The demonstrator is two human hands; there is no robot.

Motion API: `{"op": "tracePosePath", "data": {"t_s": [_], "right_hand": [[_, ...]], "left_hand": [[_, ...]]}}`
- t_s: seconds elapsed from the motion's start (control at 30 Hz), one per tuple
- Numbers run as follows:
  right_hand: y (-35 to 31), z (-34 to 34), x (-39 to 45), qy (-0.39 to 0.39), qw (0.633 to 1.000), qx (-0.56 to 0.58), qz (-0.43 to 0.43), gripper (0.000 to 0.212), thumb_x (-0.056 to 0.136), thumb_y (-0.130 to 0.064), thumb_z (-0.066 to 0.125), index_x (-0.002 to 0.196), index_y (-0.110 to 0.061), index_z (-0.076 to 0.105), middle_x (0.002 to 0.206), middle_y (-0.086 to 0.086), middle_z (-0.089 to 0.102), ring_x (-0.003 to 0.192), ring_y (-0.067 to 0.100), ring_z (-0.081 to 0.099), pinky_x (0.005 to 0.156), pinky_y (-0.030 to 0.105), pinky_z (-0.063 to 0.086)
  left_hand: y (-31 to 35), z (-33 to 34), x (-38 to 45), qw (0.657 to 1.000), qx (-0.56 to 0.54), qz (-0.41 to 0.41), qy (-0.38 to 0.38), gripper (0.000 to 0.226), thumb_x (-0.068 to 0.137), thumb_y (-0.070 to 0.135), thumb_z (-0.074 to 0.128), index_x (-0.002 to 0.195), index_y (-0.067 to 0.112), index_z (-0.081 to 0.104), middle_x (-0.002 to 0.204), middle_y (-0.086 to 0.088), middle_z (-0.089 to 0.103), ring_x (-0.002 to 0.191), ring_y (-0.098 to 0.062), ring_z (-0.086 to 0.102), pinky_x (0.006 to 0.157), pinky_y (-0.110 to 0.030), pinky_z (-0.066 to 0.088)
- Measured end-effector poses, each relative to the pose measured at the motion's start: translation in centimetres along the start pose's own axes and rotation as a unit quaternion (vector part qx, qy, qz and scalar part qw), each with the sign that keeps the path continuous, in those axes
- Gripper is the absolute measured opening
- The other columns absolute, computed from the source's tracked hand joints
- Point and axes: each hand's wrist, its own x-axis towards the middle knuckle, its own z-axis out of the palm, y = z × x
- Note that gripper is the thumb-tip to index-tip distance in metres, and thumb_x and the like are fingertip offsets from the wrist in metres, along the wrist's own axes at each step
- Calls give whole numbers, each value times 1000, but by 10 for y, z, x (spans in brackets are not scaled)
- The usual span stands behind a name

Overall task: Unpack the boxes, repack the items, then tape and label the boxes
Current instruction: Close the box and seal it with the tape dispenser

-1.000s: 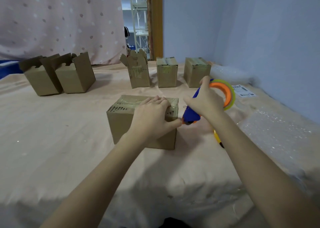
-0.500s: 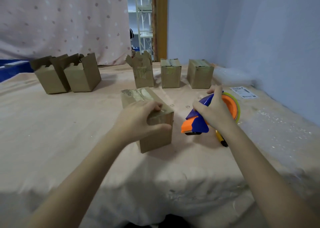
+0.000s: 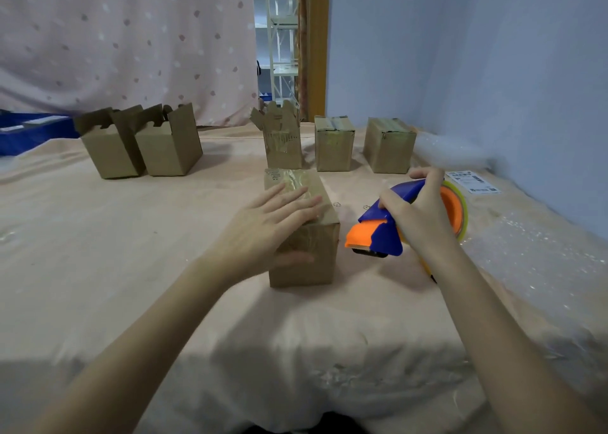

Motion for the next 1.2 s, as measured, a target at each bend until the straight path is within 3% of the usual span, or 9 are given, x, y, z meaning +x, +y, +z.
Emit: {"op": "tracePosePath", "data": {"t_s": [0.1,0.3,0.4,0.5,0.6,0.63,0.87,0.97,1.2], "right_hand": [[-3,2,-2,25,999,28,-12,44,82,-11,63,112,-20,32,81,-5,50,67,9,52,56,22,42],[-9,3,-11,69,991,106,-33,42,83,-4,61,112,-16,33,80,-8,48,57,-5,51,50,8,38],[-14,3,-18,102,977,185,-26,46,77,-9,64,111,-15,34,82,-8,49,56,-8,50,54,11,41],[-15,9,-25,142,957,254,-3,53,63,-22,58,110,-20,35,92,-8,48,66,1,52,61,21,42],[-16,16,-36,175,937,302,-18,52,64,-21,57,111,-18,34,93,-8,47,63,-3,52,59,18,43],[-16,19,-41,185,933,306,-37,51,65,-20,56,111,-17,33,94,-8,45,62,-7,51,56,14,42],[-21,27,-61,235,897,354,-118,49,69,-7,55,112,-11,31,101,-4,42,68,-6,53,57,15,44],[-24,31,-65,245,889,361,-138,52,69,-6,55,113,-10,30,105,-1,43,72,-1,55,57,18,46],[-29,41,-71,250,886,359,-155,53,70,-4,56,114,-10,28,106,-2,41,74,-2,56,58,18,46]], "left_hand": [[20,16,-9,993,72,-20,96,45,93,36,53,128,8,57,136,-6,56,127,-24,52,110,-41,32],[23,23,-19,992,104,-30,69,70,82,40,64,139,5,44,144,-9,47,136,-23,38,116,-40,23],[48,7,-17,975,2,-155,162,53,89,36,54,132,4,52,134,-7,55,127,-19,43,108,-28,28],[85,-17,-3,865,-263,-368,216,27,96,30,48,117,15,58,104,5,63,94,-10,54,80,-19,42],[107,-30,18,629,-584,-497,128,21,99,25,48,99,12,65,80,5,66,68,-7,60,58,-16,48],[109,-33,23,574,-628,-511,119,24,99,25,48,94,10,66,75,2,66,64,-10,60,56,-19,49],[117,-40,31,406,-723,-552,89,34,97,37,50,89,5,56,56,-3,60,47,-14,56,44,-20,45],[121,-39,30,414,-717,-550,105,36,95,42,52,81,10,59,50,1,53,44,-10,49,45,-22,40],[125,-38,35,557,-561,-565,235,32,99,25,49,69,13,47,57,6,52,52,-7,44,54,-24,38]]}}
